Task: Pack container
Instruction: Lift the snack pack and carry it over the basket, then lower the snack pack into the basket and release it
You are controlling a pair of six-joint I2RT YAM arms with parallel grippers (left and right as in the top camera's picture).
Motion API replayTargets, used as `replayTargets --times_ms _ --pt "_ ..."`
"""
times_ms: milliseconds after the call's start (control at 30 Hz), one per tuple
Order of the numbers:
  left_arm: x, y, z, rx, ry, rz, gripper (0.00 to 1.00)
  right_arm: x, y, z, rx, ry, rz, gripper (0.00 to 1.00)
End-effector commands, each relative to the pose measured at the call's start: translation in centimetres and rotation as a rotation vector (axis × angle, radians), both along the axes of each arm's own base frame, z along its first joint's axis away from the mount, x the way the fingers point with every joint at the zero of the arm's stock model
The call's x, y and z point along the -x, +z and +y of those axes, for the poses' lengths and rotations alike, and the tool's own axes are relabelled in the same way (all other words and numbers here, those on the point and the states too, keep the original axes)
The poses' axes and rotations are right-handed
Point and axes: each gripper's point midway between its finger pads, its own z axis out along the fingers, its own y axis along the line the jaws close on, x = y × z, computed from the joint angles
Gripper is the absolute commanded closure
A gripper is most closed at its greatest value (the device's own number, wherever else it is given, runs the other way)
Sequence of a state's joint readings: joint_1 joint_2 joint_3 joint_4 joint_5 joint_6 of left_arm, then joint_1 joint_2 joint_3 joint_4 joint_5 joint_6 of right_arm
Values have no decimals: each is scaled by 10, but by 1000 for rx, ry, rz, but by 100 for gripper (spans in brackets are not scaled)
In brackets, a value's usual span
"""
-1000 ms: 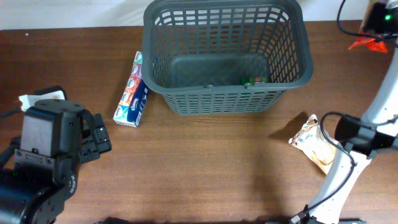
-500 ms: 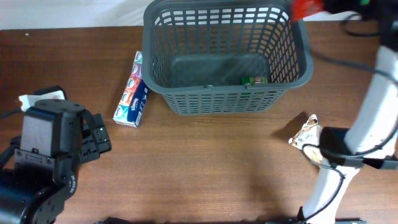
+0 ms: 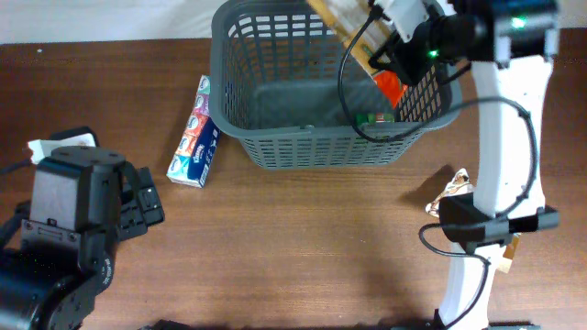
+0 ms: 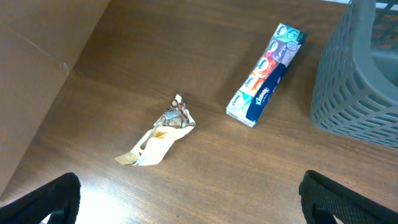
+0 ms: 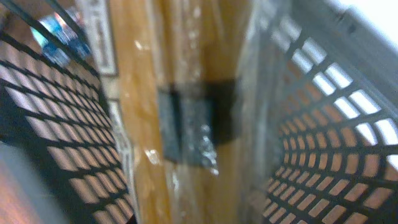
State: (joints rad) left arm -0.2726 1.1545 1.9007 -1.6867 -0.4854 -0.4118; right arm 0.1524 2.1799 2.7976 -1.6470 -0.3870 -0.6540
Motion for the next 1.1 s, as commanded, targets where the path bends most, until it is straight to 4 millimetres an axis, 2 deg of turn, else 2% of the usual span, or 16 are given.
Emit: replayTargets --times_ms 0,133,267,500,667,867,967,1033,1067 --pt "0 -1 1 3 10 2 0 -1 -9 -6 71 65 -32 96" --pt "0 -1 1 3 10 2 0 -8 -42 -6 99 84 31 96" --pt "0 -1 1 3 10 2 0 -13 -68 -7 129 125 55 96" --pt "0 -1 1 3 10 2 0 -20 -100 -17 196 102 97 96" --pt "0 -1 1 3 10 2 0 -16 -130 -18 209 106 174 96" --pt "0 -1 1 3 10 2 0 -16 -151 -19 213 107 228 96" --pt "0 -1 1 3 10 2 1 -16 -153 -18 211 102 235 82" --pt "0 -1 1 3 10 2 0 -16 -153 -18 211 102 234 57" --pt "0 -1 1 3 10 2 0 -16 -153 -18 211 101 234 52"
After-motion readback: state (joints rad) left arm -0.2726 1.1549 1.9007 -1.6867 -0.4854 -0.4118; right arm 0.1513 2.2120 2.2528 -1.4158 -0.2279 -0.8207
